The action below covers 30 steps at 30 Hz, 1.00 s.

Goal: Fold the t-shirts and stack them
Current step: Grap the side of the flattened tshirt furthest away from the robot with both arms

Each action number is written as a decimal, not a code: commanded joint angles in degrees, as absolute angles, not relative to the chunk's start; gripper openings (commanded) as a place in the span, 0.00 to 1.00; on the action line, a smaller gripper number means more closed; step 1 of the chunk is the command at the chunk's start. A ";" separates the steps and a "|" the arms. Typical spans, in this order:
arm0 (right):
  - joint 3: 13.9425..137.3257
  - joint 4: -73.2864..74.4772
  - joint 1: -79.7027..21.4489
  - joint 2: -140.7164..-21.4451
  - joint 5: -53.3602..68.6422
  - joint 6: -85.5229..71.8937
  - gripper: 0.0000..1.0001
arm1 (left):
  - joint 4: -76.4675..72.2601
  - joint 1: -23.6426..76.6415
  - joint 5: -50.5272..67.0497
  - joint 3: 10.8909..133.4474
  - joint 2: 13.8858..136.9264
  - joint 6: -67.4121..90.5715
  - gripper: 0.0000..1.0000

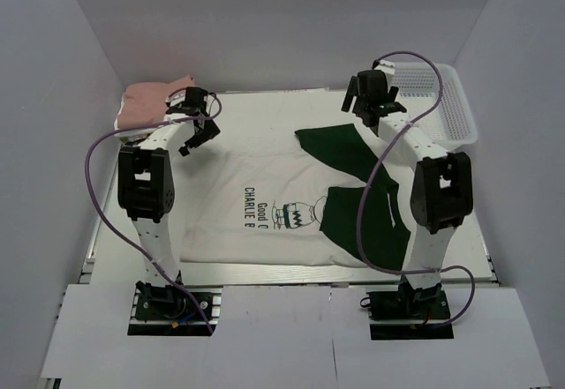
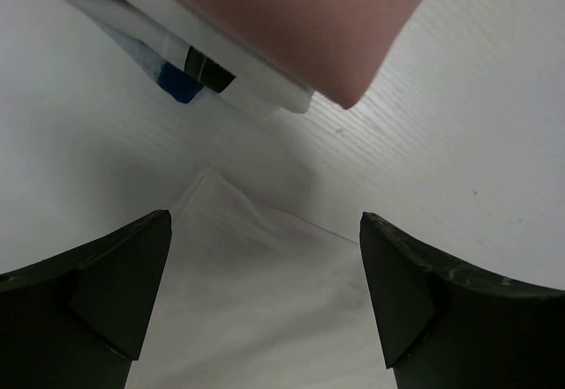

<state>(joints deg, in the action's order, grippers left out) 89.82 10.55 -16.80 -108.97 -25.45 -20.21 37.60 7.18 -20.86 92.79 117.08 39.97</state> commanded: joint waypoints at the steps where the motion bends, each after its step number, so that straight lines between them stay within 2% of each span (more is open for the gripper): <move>1: 95.97 13.36 -15.91 -113.80 -31.71 -17.67 0.90 | 40.95 6.33 -23.80 95.71 117.42 39.98 0.97; 3: 98.85 12.83 -15.65 -116.87 -32.25 -16.62 0.90 | 41.48 6.33 -23.82 95.71 118.04 39.99 0.92; 7: 102.91 11.25 -15.21 -121.37 -31.38 -14.42 0.90 | 39.03 6.33 -24.35 92.82 118.04 40.69 0.89; 11: 106.34 9.58 -14.77 -125.59 -28.57 -12.75 0.90 | 38.50 6.33 -23.03 92.81 120.67 41.74 0.80; 15: 107.40 8.01 -14.50 -127.97 -26.90 -12.31 0.90 | 38.50 6.33 -23.55 94.66 122.78 42.98 0.67; 19: 107.05 5.98 -13.98 -129.46 -26.54 -11.16 0.90 | 35.87 6.33 -22.76 93.35 123.31 43.59 0.64; 22: 107.32 5.54 -13.62 -130.25 -26.54 -11.16 0.90 | 36.38 6.33 -22.15 92.81 123.83 43.59 0.46; 23: 107.66 4.84 -13.45 -130.43 -26.37 -11.16 0.90 | 36.39 6.33 -22.76 92.29 123.84 44.20 0.31; 25: 108.28 3.96 -13.18 -131.74 -24.79 -10.81 0.90 | 37.00 6.33 -22.76 92.29 123.84 44.21 0.19; 26: 108.80 3.26 -12.75 -132.01 -24.00 -10.55 0.90 | 37.00 6.33 -23.29 92.29 123.32 44.21 0.07; 28: 111.52 3.51 -12.74 -134.55 -20.67 -10.28 0.90 | 37.00 6.33 -23.29 92.29 123.31 44.21 0.00; 30: 115.65 4.04 -12.66 -137.70 -18.38 -9.41 0.90 | 37.00 6.33 -23.29 92.29 122.26 44.21 0.00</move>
<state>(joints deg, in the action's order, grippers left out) 110.24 7.09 -13.06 -134.80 -22.46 -11.11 37.19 6.55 -23.29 93.08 123.90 43.70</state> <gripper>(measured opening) 0.904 0.020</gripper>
